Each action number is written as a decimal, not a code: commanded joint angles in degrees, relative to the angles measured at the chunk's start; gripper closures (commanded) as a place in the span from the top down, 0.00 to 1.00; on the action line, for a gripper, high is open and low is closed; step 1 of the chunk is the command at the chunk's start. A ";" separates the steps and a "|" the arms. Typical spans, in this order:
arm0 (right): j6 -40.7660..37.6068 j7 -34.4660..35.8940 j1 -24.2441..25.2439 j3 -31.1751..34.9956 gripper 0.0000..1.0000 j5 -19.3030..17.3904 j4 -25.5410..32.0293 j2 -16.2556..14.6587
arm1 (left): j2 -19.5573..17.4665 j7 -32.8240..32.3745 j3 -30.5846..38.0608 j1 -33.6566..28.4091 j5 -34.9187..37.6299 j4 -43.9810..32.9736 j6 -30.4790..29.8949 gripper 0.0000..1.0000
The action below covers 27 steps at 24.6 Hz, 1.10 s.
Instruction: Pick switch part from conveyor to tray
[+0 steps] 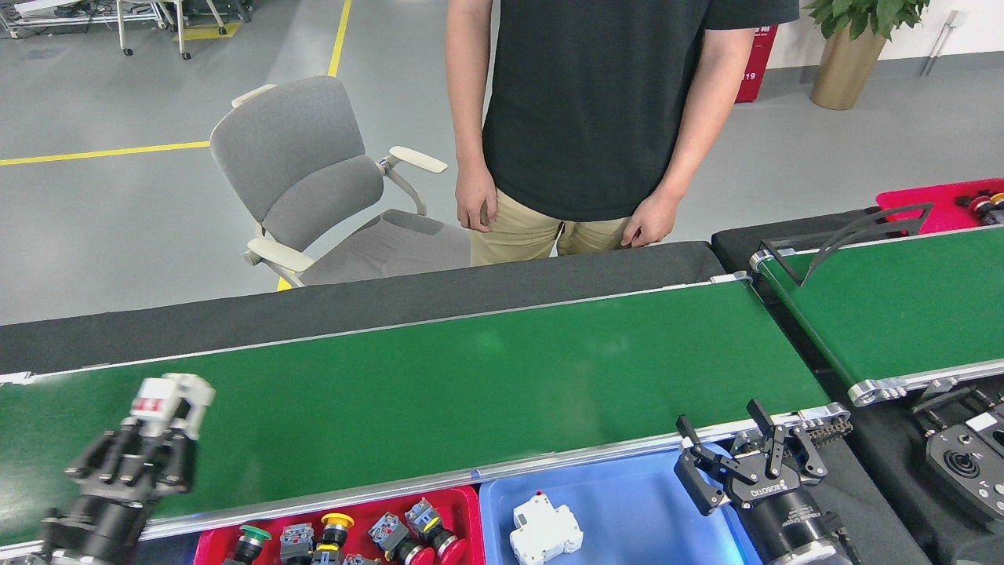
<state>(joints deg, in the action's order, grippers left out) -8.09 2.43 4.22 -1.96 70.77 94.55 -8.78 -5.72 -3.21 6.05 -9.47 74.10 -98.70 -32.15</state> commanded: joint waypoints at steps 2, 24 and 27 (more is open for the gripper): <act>0.09 0.20 0.26 2.49 1.00 -0.11 0.81 -0.10 | 3.43 -4.53 -10.36 -0.20 1.48 -3.25 1.38 0.08; 0.00 0.29 1.84 3.37 1.00 -0.11 0.81 -0.10 | 9.76 -5.67 -18.44 -0.46 8.43 -3.16 20.98 1.00; -0.08 0.29 2.46 3.46 1.00 -0.11 0.81 -0.27 | 7.39 -2.06 1.24 -1.25 8.16 -2.90 19.75 1.00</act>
<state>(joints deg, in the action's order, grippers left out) -8.36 2.20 6.98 1.08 70.71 94.56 -8.79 2.61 -8.09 2.23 -10.77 82.43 -101.00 -11.96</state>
